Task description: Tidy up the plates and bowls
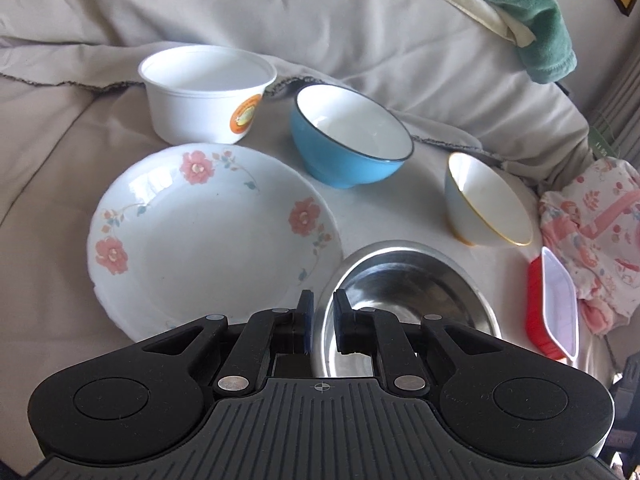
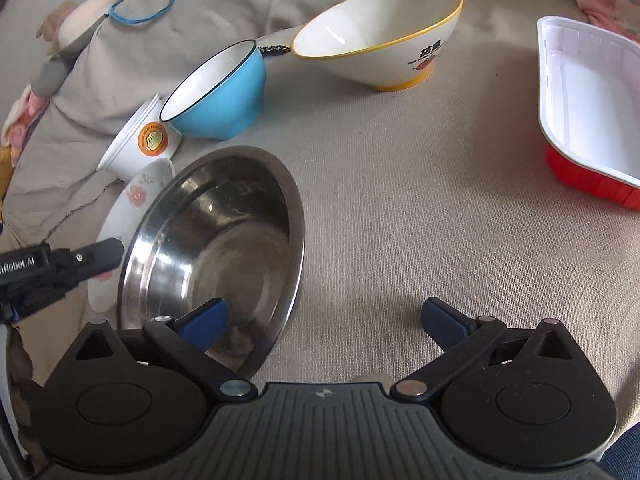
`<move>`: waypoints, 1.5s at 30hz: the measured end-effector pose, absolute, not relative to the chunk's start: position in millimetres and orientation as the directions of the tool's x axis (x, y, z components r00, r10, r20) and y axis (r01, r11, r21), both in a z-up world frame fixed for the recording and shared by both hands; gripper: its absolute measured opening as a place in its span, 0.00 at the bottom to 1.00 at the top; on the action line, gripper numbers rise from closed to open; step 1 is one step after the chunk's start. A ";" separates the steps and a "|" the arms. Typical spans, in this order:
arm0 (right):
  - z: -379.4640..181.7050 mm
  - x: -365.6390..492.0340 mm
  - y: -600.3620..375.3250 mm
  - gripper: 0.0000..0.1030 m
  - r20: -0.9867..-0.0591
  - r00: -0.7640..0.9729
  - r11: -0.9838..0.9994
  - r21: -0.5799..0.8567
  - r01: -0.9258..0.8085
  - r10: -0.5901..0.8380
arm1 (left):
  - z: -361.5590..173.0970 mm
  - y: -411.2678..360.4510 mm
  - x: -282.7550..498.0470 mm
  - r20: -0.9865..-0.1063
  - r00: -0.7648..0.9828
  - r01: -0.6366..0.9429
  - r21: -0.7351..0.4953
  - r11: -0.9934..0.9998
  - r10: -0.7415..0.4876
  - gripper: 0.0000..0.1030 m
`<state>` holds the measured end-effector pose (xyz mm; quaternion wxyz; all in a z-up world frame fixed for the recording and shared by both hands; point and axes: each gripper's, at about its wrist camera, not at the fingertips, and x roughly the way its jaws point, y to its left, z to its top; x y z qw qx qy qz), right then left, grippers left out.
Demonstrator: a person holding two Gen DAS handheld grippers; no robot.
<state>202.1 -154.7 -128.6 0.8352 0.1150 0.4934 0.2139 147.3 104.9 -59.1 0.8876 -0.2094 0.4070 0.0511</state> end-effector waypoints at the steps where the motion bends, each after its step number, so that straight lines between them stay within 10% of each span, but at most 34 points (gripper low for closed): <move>1: -129.1 199.7 -153.8 1.00 -0.775 0.428 0.884 0.385 -0.264 0.465 | -61.2 104.9 148.7 -0.752 0.654 -0.262 -0.330 0.907 -0.085 0.12; 14: -120.6 185.6 -152.0 0.97 -0.799 0.404 0.877 0.298 -0.377 0.445 | -71.5 100.6 138.8 -0.778 0.591 -0.238 -0.423 0.874 -0.215 0.19; 23: -82.1 180.0 -163.1 0.63 -0.732 0.566 0.915 0.202 -0.350 0.379 | -76.6 68.9 124.6 -0.774 0.508 -0.117 -0.497 0.860 -0.378 0.19; 45: -91.4 193.1 -156.8 0.45 -0.766 0.543 0.930 0.197 -0.309 0.343 | -74.9 57.8 145.9 -0.819 0.529 -0.141 -0.344 0.928 -0.223 0.19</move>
